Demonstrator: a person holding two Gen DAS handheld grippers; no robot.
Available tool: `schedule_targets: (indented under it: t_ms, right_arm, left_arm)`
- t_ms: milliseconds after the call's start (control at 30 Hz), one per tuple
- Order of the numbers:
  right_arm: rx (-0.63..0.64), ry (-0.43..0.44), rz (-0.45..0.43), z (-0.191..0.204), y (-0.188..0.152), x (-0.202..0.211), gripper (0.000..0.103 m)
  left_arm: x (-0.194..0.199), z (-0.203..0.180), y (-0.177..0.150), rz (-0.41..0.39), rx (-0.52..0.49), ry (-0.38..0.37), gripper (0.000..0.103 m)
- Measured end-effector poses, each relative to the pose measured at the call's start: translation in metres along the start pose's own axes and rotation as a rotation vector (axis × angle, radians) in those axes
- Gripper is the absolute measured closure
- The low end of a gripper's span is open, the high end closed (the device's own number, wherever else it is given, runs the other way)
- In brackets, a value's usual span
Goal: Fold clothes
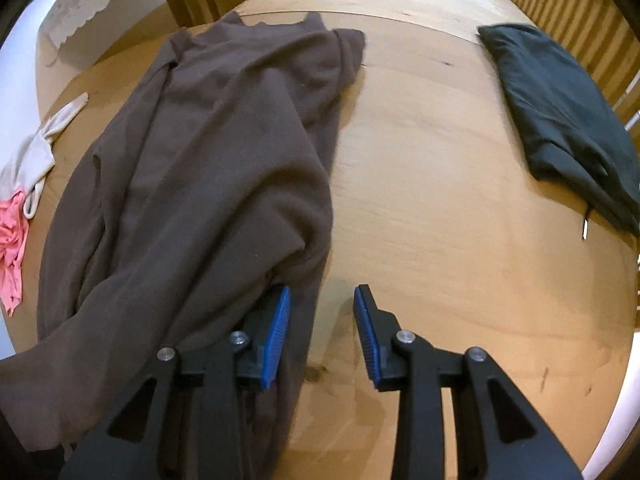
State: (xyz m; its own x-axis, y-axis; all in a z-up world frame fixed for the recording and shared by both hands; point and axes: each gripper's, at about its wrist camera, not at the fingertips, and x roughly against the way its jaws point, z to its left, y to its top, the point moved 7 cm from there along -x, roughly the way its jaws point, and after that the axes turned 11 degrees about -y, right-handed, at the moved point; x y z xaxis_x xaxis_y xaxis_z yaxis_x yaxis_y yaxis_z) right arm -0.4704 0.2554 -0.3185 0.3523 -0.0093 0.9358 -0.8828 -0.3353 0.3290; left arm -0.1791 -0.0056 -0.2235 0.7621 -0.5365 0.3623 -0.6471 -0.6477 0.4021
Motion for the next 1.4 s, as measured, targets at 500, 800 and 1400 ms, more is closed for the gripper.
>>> schedule_targets:
  t_ms: [500,800,1400]
  right_arm:
    - [0.161,0.081,-0.047,0.01,-0.028,0.028,0.069]
    - [0.07,0.151,-0.026,-0.01,-0.019,0.021,0.086]
    - [-0.331,0.293,-0.004,-0.099,-0.082,0.074,0.077]
  left_arm:
    - [0.001,-0.005,0.009,-0.02,0.008,-0.007,0.097]
    - [0.0,-0.007,0.009,-0.014,0.019,-0.018,0.097]
    - [-0.027,-0.01,-0.041,0.141,0.098,-0.071,0.097]
